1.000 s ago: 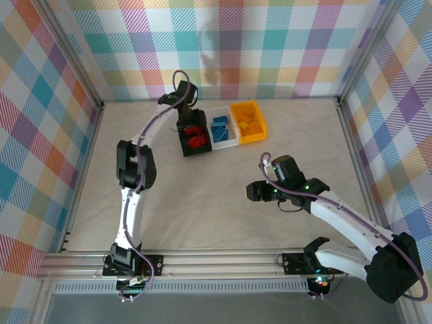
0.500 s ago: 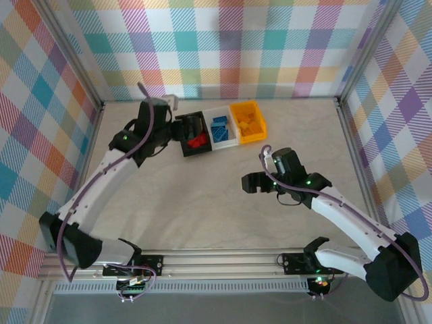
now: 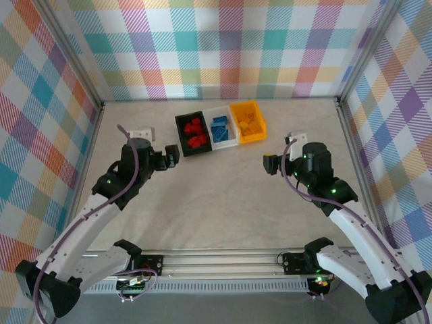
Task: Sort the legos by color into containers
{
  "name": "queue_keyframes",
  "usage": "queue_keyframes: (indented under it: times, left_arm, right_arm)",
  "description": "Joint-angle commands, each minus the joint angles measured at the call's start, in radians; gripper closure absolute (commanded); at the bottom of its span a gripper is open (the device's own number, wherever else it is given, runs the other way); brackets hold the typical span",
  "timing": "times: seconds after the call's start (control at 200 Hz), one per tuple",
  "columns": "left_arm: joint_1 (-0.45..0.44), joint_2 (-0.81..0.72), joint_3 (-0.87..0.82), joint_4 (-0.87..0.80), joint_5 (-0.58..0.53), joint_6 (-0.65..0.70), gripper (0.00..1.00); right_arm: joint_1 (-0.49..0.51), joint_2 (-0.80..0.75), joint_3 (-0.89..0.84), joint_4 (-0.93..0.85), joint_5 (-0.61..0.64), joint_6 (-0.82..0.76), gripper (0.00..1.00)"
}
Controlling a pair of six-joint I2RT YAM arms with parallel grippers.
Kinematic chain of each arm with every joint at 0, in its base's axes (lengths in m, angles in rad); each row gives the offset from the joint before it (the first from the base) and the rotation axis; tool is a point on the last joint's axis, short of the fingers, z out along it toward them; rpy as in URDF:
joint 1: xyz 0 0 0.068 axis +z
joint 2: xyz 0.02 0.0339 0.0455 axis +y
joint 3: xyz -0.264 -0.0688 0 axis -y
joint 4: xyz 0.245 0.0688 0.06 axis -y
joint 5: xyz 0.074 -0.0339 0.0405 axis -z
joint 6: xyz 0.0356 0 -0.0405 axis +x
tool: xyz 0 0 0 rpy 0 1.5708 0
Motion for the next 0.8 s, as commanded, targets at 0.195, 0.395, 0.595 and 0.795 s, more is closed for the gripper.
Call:
queue_keyframes:
  times: [0.195, 0.395, 0.595, 0.795]
  left_arm:
    - [0.002, -0.075, -0.137, 0.121, 0.000, 0.123, 0.00]
    - [0.005, -0.068, -0.149, 0.113, -0.089, 0.129, 0.00]
    - [0.096, -0.133, -0.267, 0.224, -0.107, 0.121, 0.00]
    - [0.184, -0.088, -0.329, 0.303, -0.127, 0.178, 0.00]
  right_arm:
    - [-0.115, 0.115, -0.146, 0.217, 0.019, -0.068, 0.01]
    - [-0.126, 0.355, -0.251, 0.576, 0.085, -0.169, 0.00]
    - [-0.141, 0.531, -0.311, 0.870, 0.103, -0.244, 0.00]
    - [-0.193, 0.604, -0.360, 1.021, 0.071, -0.185, 0.00]
